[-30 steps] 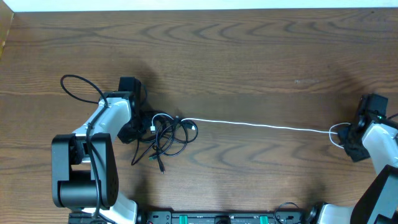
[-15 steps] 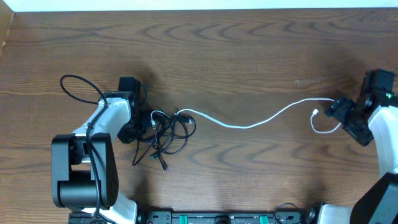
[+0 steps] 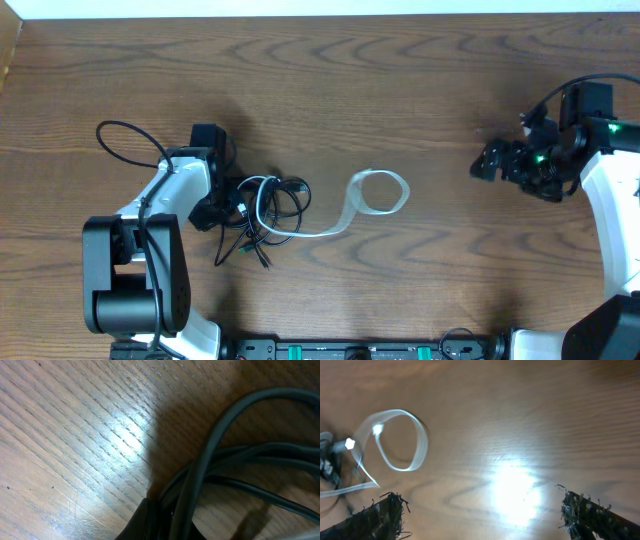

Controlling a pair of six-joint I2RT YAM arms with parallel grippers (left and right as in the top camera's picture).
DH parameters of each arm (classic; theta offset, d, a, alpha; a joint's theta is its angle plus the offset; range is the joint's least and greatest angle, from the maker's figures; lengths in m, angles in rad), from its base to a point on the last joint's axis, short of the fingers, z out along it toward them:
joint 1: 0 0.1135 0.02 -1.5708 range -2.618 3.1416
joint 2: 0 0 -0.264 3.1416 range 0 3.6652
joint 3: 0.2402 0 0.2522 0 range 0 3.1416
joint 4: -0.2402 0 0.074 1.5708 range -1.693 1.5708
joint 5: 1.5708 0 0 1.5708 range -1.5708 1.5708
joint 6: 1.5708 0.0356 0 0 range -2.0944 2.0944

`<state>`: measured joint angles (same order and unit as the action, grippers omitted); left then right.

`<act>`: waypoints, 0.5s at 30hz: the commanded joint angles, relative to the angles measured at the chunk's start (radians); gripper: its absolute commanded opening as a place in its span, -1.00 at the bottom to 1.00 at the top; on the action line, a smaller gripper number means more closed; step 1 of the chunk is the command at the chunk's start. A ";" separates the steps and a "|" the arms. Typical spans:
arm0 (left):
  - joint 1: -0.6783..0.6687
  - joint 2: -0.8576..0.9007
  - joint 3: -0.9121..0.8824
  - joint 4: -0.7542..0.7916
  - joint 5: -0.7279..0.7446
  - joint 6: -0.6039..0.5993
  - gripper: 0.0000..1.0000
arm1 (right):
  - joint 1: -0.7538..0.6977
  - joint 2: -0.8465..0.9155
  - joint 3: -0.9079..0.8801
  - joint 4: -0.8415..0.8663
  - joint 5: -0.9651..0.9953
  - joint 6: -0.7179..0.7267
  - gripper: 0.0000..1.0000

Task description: Untangle cables

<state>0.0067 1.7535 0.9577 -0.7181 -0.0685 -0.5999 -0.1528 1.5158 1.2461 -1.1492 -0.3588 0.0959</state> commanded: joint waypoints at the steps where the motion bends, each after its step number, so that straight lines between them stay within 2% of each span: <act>1: 0.015 0.031 -0.026 -0.003 -0.044 -0.008 -0.84 | 0.002 0.001 0.006 -0.015 -0.002 -0.066 0.98; 3: 0.015 0.031 -0.026 -0.003 -0.044 -0.008 -0.84 | 0.002 0.001 0.006 -0.013 -0.031 -0.059 0.98; 5: 0.015 0.031 -0.027 -0.003 -0.040 -0.008 -0.84 | 0.011 0.002 0.006 -0.009 -0.202 -0.060 0.95; 7: 0.016 0.031 -0.026 -0.002 -0.025 -0.008 -0.84 | 0.033 0.002 0.006 -0.001 -0.258 -0.060 0.91; 10: 0.015 0.031 -0.026 0.001 -0.020 -0.008 -0.85 | 0.117 0.003 0.003 0.038 -0.253 -0.060 0.88; 13: 0.015 0.031 -0.026 0.000 -0.020 -0.008 -0.84 | 0.212 0.005 -0.003 0.100 -0.254 -0.034 0.70; 15: 0.015 0.031 -0.026 0.000 -0.020 -0.008 -0.84 | 0.285 0.008 -0.005 0.174 -0.254 0.034 0.57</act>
<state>0.0074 1.7535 0.9573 -0.7177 -0.0666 -0.6022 0.0307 1.5158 1.2461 -1.0443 -0.5644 0.0639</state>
